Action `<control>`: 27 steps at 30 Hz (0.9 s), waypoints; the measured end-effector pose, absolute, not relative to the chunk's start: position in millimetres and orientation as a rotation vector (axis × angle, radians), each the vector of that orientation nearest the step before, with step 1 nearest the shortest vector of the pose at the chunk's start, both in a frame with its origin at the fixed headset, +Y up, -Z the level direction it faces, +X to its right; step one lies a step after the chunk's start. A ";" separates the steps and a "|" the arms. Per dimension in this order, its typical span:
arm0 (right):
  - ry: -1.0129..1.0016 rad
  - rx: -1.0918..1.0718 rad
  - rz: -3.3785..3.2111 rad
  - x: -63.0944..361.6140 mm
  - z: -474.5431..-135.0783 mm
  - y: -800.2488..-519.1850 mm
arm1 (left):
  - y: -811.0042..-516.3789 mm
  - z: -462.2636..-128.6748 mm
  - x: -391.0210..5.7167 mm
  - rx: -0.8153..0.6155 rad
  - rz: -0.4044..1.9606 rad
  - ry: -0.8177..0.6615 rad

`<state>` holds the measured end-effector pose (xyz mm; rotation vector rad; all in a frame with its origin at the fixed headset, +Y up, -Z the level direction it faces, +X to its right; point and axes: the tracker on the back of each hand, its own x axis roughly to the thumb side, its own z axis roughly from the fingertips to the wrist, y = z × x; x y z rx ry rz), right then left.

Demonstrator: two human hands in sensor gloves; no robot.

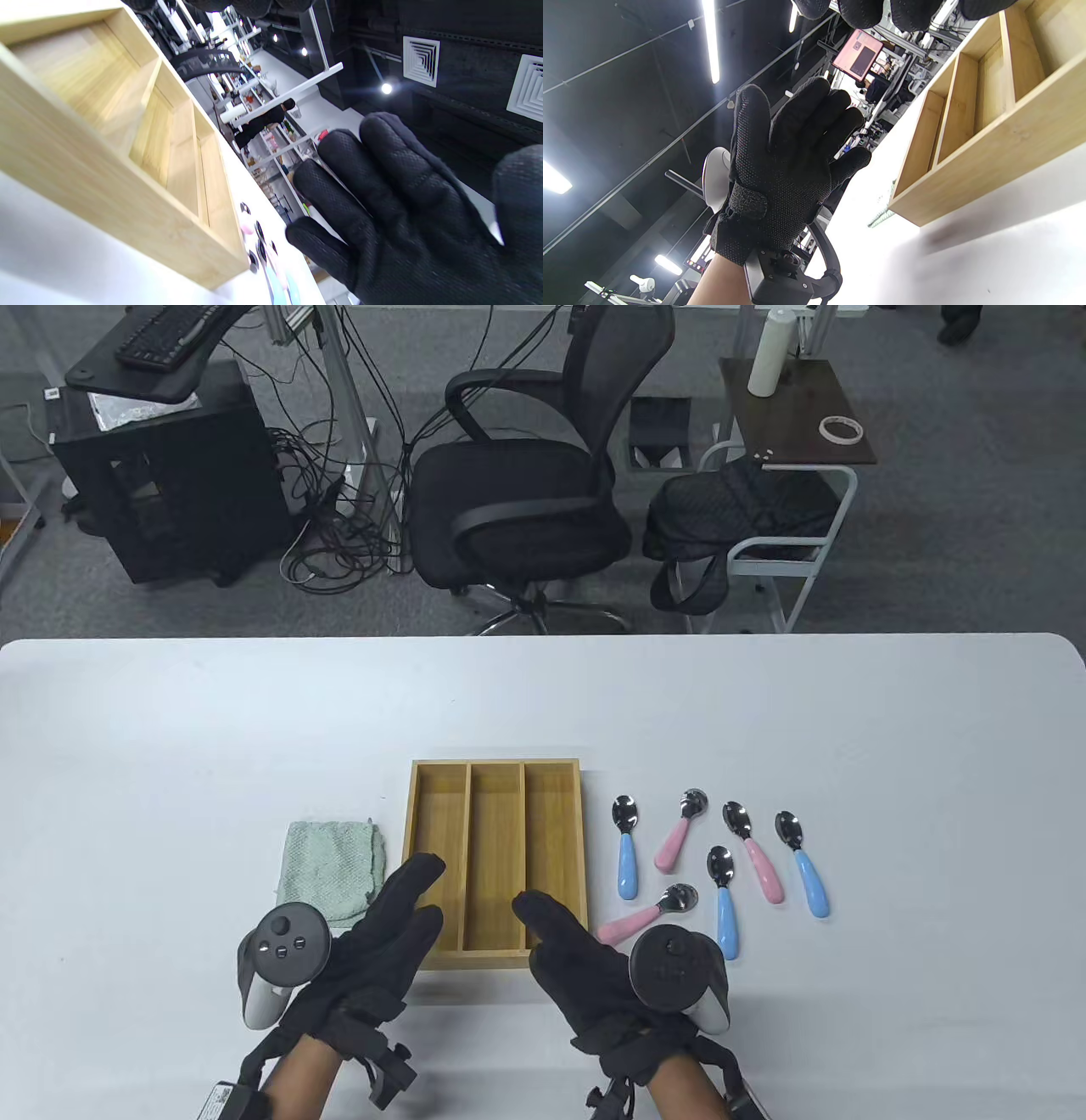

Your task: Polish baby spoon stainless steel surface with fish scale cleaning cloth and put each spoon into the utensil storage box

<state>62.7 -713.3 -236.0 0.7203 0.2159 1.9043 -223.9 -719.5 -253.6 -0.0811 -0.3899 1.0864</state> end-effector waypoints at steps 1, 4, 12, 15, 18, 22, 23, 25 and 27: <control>0.203 0.725 1.909 63.3 -235.6 -711.8 | -716.7 -253.8 -225.0 -0.066 1.054 -0.392; 0.181 0.720 1.921 65.4 -235.4 -709.9 | -705.2 -258.8 -236.0 0.011 0.954 -0.319; 0.152 0.681 1.923 71.6 -241.4 -706.7 | -727.3 -305.5 -301.7 -0.007 0.640 0.150; 0.122 0.656 1.933 76.6 -242.9 -704.6 | -746.6 -320.2 -294.5 -0.158 0.366 0.158; 0.074 0.597 1.939 85.0 -244.2 -702.8 | -766.7 -328.2 -286.2 -0.267 0.136 0.164; -0.032 0.482 1.970 102.7 -247.9 -698.0 | -771.6 -329.9 -276.5 -0.279 0.066 0.175; -0.067 0.441 1.998 108.9 -249.3 -697.1 | -770.5 -329.2 -273.4 -0.297 0.018 0.159; -0.124 0.368 2.072 120.5 -252.4 -696.1 | -769.5 -328.6 -269.4 -0.293 -0.025 0.160; -0.198 0.276 2.161 133.1 -255.3 -695.3 | -768.4 -328.1 -265.0 -0.289 -0.056 0.161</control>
